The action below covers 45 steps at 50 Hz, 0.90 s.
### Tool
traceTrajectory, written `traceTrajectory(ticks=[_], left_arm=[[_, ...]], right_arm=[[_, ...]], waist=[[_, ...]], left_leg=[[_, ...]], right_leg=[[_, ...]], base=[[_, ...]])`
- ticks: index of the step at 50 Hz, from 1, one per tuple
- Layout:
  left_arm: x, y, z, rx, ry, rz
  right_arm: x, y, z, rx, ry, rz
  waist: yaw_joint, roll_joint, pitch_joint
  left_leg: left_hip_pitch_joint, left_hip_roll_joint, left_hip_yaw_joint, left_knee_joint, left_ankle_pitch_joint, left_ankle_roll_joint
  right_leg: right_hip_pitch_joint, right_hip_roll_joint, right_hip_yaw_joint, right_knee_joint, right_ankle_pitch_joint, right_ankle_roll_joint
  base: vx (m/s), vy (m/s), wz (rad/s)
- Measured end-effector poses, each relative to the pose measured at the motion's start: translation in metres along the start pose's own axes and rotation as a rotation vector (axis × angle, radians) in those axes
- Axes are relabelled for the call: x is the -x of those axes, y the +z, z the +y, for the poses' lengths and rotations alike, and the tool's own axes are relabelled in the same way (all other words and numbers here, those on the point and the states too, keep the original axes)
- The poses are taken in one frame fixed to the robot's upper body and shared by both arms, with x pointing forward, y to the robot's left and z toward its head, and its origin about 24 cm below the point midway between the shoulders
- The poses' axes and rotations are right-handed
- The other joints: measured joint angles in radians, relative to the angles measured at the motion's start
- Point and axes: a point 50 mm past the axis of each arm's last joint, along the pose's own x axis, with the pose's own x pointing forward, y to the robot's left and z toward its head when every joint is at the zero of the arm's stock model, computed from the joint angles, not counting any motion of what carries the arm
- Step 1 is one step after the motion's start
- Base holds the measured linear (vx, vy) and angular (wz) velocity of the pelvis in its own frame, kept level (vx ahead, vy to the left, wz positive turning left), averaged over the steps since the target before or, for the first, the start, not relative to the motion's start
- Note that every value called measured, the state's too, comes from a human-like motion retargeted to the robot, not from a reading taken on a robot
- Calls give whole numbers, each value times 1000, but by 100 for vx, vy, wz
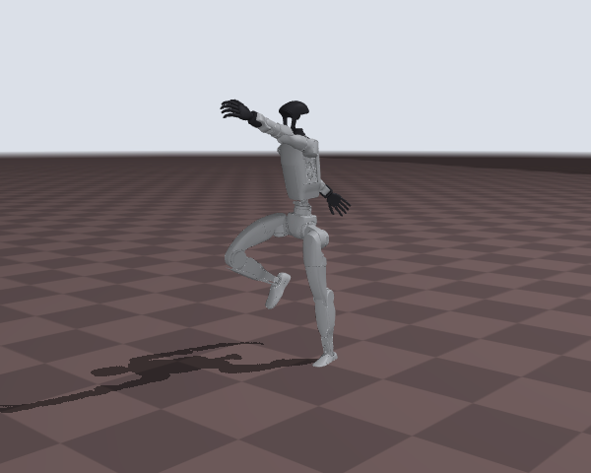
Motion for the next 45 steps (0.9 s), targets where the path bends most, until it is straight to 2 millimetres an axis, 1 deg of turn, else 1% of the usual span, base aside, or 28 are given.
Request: traceTrajectory(ticks=[2, 3, 5, 7, 9, 11, 13, 14, 15, 16, 17, 18, 19, 20, 21, 22, 23, 25, 27, 29, 31, 33, 35, 38, 40, 42, 43, 45], left_arm=[[0, 11, 6, -17, -7, -8], [0, 11, 3, -15, -26, -8], [-1, -1, -16, 5, -86, 10], [3, -33, -51, 45, -165, 56], [17, -79, -95, 107, -249, 134], [48, -136, -141, 192, -321, 258], [99, -197, -182, 280, -369, 436], [132, -228, -198, 307, -396, 546], [171, -258, -212, 325, -426, 661], [220, -288, -223, 291, -510, 803], [276, -313, -231, 262, -617, 954], [339, -331, -234, 242, -766, 1122], [402, -341, -232, 257, -861, 1278], [463, -342, -226, 289, -924, 1427], [519, -336, -217, 324, -950, 1555], [571, -324, -206, 365, -967, 1679], [617, -307, -193, 414, -974, 1793], [694, -265, -164, 515, -955, 2010], [751, -218, -127, 584, -900, 2219], [789, -173, -88, 609, -828, 2413], [810, -137, -54, 607, -746, 2568], [820, -114, -30, 587, -671, 2671], [823, -105, -20, 568, -627, 2713], [817, -123, -35, 569, -670, 2655], [804, -152, -59, 564, -749, 2552], [777, -194, -91, 526, -821, 2392], [756, -219, -107, 486, -836, 2298], [697, -274, -141, 360, -772, 2085]], right_arm=[[2, -19, -5, -52, 6, 47], [1, -22, -3, -70, 16, 53], [-1, -14, 4, -82, 42, 31], [-4, 14, 16, -43, 55, -32], [-3, 55, 31, 36, 42, -124], [6, 110, 48, 120, 4, -250], [30, 178, 70, 169, -46, -426], [50, 216, 83, 174, -65, -539], [75, 252, 98, 170, -78, -659], [107, 288, 114, 145, -62, -786], [142, 319, 131, 118, -35, -906], [182, 346, 148, 93, 11, -1014], [227, 370, 162, 47, 52, -1148], [277, 388, 174, -14, 97, -1291], [333, 400, 185, -79, 158, -1449], [389, 405, 194, -144, 230, -1603], [446, 401, 201, -202, 311, -1752], [547, 376, 209, -306, 475, -2015], [622, 339, 204, -382, 587, -2210], [672, 304, 193, -421, 631, -2352], [706, 275, 181, -438, 628, -2448], [724, 256, 173, -450, 612, -2502], [731, 248, 172, -454, 604, -2519], [717, 262, 188, -410, 619, -2480], [691, 285, 205, -368, 635, -2419], [646, 317, 224, -324, 623, -2320], [617, 334, 231, -302, 599, -2257], [548, 365, 240, -257, 513, -2100]], waist=[[5, -13, -17], [12, -18, -24], [33, -27, -40], [59, -31, -57], [89, -38, -74], [131, -51, -80], [201, -70, -70], [254, -86, -63], [314, -103, -56], [381, -137, -51], [438, -172, -56], [473, -212, -81], [492, -226, -105], [502, -227, -129], [513, -224, -117], [524, -222, -106], [537, -222, -96], [569, -230, -81], [598, -243, -73], [618, -254, -68], [626, -258, -71], [621, -257, -85], [604, -257, -106], [567, -256, -140], [549, -257, -154], [547, -256, -149], [554, -254, -132], [580, -234, -53]], left_leg=[[-7, -18, 0, 0, -3, 0], [-9, -25, -2, 0, -6, 1], [-10, -37, -8, 0, -14, 4], [-8, -47, -20, 0, -28, 7], [2, -63, -35, 0, -41, 10], [26, -86, -43, 0, -47, 10], [62, -113, -30, 0, -49, 12], [70, -130, -11, 14, -47, 21], [72, -148, 13, 36, -42, 35], [29, -168, 47, 132, -39, 52], [-63, -175, 77, 296, -50, 59], [-251, -154, 98, 594, -89, 49], [-440, -108, 96, 892, -129, 45], [-630, -50, 82, 1189, -170, 45], [-741, 1, 83, 1410, -229, 68], [-846, 55, 86, 1617, -285, 97], [-937, 116, 95, 1798, -334, 134], [-1101, 206, 93, 2085, -372, 184], [-1245, 213, 60, 2260, -354, 179], [-1347, 172, 33, 2361, -338, 164], [-1411, 130, 11, 2410, -326, 161], [-1435, 98, -5, 2410, -313, 167], [-1420, 64, -19, 2356, -297, 169], [-1304, 11, -31, 2158, -248, 150], [-1158, -6, -21, 1946, -217, 139], [-927, -8, 25, 1610, -179, 135], [-773, -17, 61, 1384, -145, 132], [-368, -75, 144, 809, -81, 116]], right_leg=[[38, -11, 10, -43, 3, -2], [72, -15, 13, -87, 9, 1], [168, -20, 15, -220, 19, 15], [307, -30, 8, -433, 23, 33], [488, -53, -14, -736, 40, 46], [720, -72, -53, -1133, 55, 59], [984, -69, -86, -1560, -17, 85], [1095, -66, -83, -1747, -58, 103], [1195, -64, -73, -1920, -93, 123], [1251, -87, -41, -2044, -64, 141], [1287, -112, -13, -2155, -26, 153], [1281, -144, 5, -2238, 25, 153], [1263, -151, 15, -2277, 51, 153], [1238, -146, 22, -2293, 64, 153], [1245, -147, 25, -2293, 62, 163], [1250, -147, 29, -2293, 61, 169], [1249, -147, 35, -2293, 64, 169], [1240, -151, 52, -2293, 74, 152], [1230, -160, 58, -2293, 83, 134], [1231, -170, 49, -2293, 91, 131], [1229, -169, 33, -2293, 96, 133], [1224, -160, 15, -2293, 94, 132], [1215, -149, -2, -2293, 86, 130], [1199, -137, -9, -2293, 68, 130], [1197, -133, 1, -2293, 55, 133], [1209, -132, 30, -2287, 47, 134], [1220, -132, 51, -2266, 39, 135], [1274, -127, 100, -2208, 20, 144]], base=[[6, 1, -9], [6, -2, 2], [6, -4, 15], [7, -5, 32], [9, -6, 37], [12, -10, 10], [12, -17, -66], [7, -22, -143], [1, -27, -197], [-6, -30, -211], [-15, -30, -177], [-19, -25, -102], [-19, -18, -34], [-11, -10, -11], [-5, -6, -11], [0, -5, -25], [0, -6, -29], [1, -6, -27], [1, -3, -5], [6, -1, 32], [6, 1, 50], [5, 2, 52], [4, 2, 45], [1, 1, 10], [5, 5, -34], [10, 7, -80], [15, 10, -114], [20, 16, -119]])
